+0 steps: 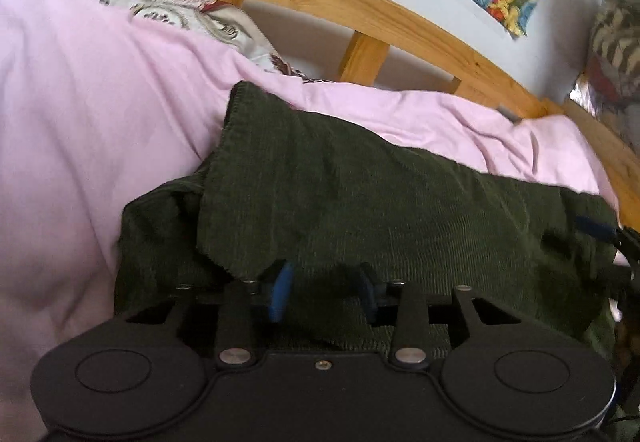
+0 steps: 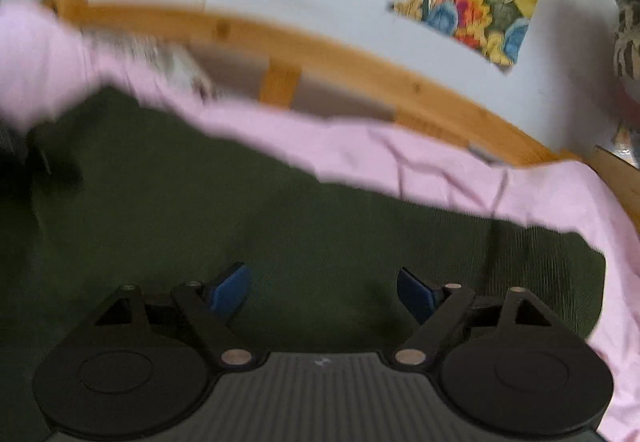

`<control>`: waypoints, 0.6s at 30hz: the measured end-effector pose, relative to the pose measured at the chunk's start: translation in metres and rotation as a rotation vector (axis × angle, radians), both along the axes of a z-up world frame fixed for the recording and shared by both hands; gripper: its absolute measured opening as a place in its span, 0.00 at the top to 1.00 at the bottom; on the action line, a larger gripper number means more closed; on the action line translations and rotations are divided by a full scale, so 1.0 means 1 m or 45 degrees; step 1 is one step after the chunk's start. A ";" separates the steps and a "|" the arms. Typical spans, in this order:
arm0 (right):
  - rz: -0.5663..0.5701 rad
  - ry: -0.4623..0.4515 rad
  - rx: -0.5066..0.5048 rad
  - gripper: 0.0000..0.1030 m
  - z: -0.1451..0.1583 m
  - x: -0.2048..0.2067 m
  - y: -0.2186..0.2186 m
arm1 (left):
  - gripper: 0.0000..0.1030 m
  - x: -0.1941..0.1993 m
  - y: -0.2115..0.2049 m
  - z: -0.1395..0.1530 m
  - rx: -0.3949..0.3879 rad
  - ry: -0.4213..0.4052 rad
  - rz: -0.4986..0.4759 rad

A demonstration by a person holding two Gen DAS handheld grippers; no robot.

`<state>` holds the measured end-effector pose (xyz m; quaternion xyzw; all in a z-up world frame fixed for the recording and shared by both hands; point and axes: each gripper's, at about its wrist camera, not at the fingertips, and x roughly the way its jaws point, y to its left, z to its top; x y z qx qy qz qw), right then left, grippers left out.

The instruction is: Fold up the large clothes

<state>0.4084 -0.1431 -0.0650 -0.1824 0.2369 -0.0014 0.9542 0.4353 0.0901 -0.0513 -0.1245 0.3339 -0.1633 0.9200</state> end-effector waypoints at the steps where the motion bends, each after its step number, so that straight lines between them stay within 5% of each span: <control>1: -0.041 0.020 0.028 0.16 -0.008 0.005 -0.005 | 0.56 0.001 -0.002 0.002 0.009 -0.002 -0.005; 6: -0.116 0.027 0.164 0.11 0.008 -0.005 -0.025 | 0.30 -0.012 -0.011 0.010 0.035 -0.096 -0.045; 11: -0.053 -0.024 0.141 0.00 0.049 -0.086 -0.041 | 0.09 -0.034 -0.009 0.030 0.021 -0.166 0.003; 18: -0.032 0.010 0.133 0.00 0.064 -0.207 -0.055 | 0.01 -0.091 0.000 0.068 -0.001 -0.224 0.022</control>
